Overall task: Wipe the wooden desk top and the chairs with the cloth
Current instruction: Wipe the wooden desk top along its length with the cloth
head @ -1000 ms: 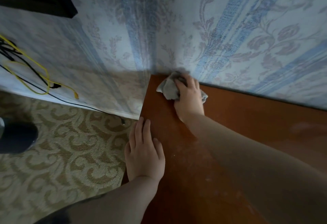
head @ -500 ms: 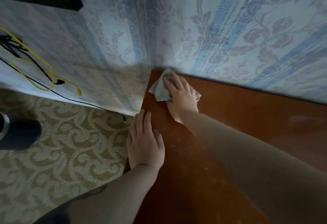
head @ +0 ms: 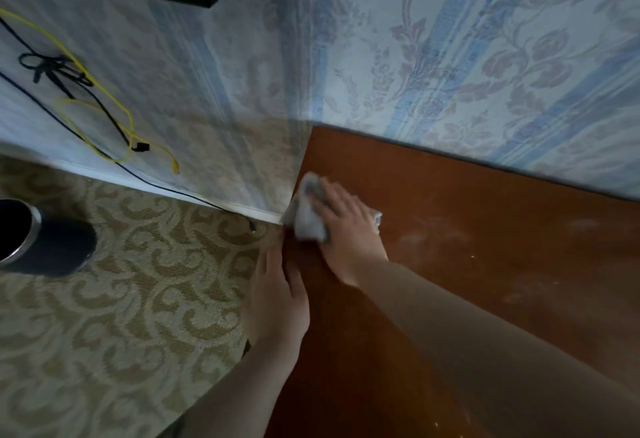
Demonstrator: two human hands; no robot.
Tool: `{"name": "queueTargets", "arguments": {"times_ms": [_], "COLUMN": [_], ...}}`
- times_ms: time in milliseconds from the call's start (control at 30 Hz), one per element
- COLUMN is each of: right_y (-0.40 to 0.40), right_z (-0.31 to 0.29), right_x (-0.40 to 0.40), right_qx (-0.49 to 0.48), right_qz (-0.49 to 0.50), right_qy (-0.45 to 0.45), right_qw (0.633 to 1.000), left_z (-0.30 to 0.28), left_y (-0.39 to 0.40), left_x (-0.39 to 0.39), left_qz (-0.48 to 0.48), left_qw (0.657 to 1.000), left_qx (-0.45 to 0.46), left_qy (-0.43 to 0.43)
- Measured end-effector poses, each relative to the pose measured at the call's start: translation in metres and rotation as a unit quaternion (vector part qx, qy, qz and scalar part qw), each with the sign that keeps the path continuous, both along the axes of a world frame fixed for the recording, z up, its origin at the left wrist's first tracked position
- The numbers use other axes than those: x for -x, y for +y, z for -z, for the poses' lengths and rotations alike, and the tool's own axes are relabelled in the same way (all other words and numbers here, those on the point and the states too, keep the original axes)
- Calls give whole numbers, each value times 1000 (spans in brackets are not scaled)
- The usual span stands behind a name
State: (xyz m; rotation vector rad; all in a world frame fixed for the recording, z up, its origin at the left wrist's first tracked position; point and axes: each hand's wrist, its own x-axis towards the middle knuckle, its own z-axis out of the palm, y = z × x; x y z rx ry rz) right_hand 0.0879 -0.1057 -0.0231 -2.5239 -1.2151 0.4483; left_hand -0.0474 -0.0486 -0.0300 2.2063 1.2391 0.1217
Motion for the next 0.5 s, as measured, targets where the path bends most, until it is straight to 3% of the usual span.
{"name": "queueTargets", "arguments": {"times_ms": [67,133,233,367,433,500], "right_y": [-17,-33,-20,32,35,17], "right_z": [-4,-8,-8,2,3,0], "right_x": [-3,-26,-45,1,16,-1], "right_qx": [29,62,65,-18,-27,-14], "right_qz": [-160,-240,-171,98,53,-77], "right_qy": [-11,-17,4,3,2,9], "right_qw": [987,969,983,995,998,997], "left_z": [-5,-8,-9,-7,-2,-2], "left_y": [0,-1,-2,-1,0,-1], "left_x": [0,-1,-2,-3,-5,-6], "left_qz": [-5,-2,-4,-1,10,16], "left_qw": [1000,1000,1000,1000,1000,999], "left_qx": [9,15,17,19,0,-17], "left_qy": [-3,-16,-20,-11,18,37]}}
